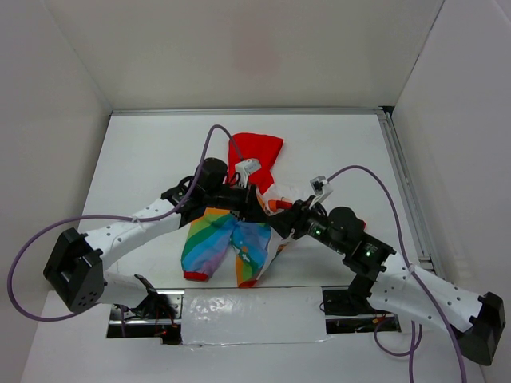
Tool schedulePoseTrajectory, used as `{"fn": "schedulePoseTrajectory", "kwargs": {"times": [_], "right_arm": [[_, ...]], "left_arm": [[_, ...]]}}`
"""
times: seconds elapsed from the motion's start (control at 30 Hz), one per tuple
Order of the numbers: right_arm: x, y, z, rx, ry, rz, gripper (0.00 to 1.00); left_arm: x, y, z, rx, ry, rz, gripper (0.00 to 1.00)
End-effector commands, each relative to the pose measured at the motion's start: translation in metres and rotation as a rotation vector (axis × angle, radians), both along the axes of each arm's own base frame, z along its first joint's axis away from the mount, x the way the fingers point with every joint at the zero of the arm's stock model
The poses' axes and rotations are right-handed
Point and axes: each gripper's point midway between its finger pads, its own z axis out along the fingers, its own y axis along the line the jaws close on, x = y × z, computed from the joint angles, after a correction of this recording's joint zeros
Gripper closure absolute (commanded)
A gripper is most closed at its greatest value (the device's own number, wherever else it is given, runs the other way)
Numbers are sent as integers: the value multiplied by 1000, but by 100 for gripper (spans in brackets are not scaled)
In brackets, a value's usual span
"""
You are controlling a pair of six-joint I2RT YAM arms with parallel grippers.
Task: Zip up the jacket
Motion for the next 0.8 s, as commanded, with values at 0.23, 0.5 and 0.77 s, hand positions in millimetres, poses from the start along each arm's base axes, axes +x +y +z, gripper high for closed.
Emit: {"fn": "schedulePoseTrajectory", "kwargs": {"times": [0.23, 0.5, 0.77], "right_arm": [[7, 6, 5, 30, -18, -6, 42], [5, 8, 8, 56, -16, 4, 63], [-6, 15, -1, 54, 70, 58, 70]], "left_arm": [[-2, -3, 28, -94, -84, -35, 100], [1, -3, 24, -81, -72, -18, 100], [10, -1, 17, -50, -63, 39, 100]]}}
